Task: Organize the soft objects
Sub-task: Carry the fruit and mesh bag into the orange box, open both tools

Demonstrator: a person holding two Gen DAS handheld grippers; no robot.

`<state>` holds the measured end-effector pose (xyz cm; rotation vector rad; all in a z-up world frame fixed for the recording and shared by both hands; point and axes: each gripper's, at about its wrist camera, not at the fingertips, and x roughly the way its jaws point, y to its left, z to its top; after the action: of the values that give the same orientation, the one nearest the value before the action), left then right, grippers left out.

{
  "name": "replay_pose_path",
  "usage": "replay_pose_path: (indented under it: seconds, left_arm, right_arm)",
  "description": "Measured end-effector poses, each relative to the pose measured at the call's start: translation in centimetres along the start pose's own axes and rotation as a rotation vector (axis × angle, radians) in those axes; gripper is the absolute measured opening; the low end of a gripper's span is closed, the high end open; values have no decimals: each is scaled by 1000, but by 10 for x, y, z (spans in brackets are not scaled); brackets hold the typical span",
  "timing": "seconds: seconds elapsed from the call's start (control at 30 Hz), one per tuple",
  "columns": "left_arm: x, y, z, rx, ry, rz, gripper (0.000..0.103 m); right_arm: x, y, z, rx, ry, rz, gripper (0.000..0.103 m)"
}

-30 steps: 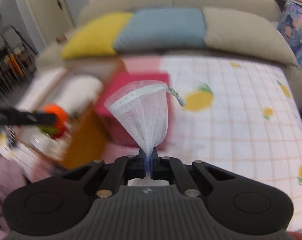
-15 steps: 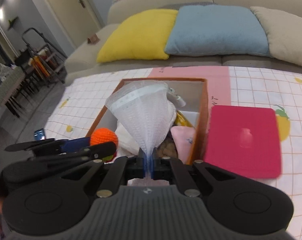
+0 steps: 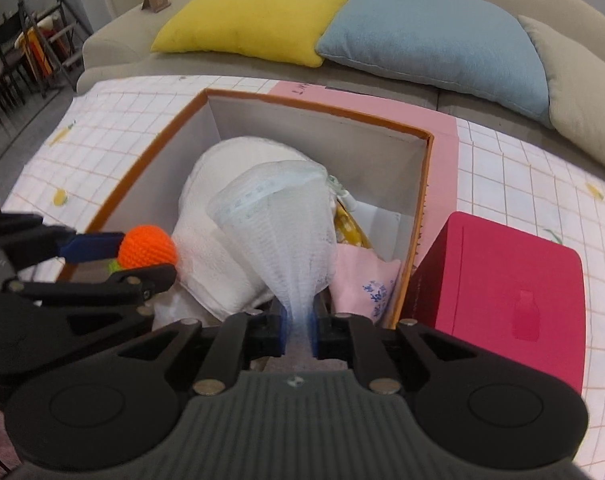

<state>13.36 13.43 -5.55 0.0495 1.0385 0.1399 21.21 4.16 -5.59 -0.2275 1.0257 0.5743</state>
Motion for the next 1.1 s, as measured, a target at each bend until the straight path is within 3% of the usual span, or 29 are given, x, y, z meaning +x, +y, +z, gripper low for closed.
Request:
replay_pose_path:
  seconds: [0.2,0.37,0.47,0.57,0.67,0.87,1.1]
  left_arm:
    - [18,-15,0,97,53,79,46]
    - [29,-20,1,132,68,141,51]
    - [27,-15,-2,105,65,122,57]
    - [18,-11,-4,83,28,102,73]
    - [4,-10,-4,82,-16,90,80]
    - [-26,-9,-3,51,-97,32,87]
    - [-65,-13,-8,11,-206,-8,87]
  right_arm:
    - [-5,-1,-1,-31,-21,-3,35]
    - [-16,0,-2,-50,-46,-3,44]
    - [-20,0,-3,-61,-62,-10,52]
    - [-25,-1,-4,-60,-82,-4,56]
    - [-31,-2,-5,-59,-102,-9,60]
    - [-52,-12,-4,-25,-150,-1,64]
    - [-82,-20,-11,6,-204,-7,66]
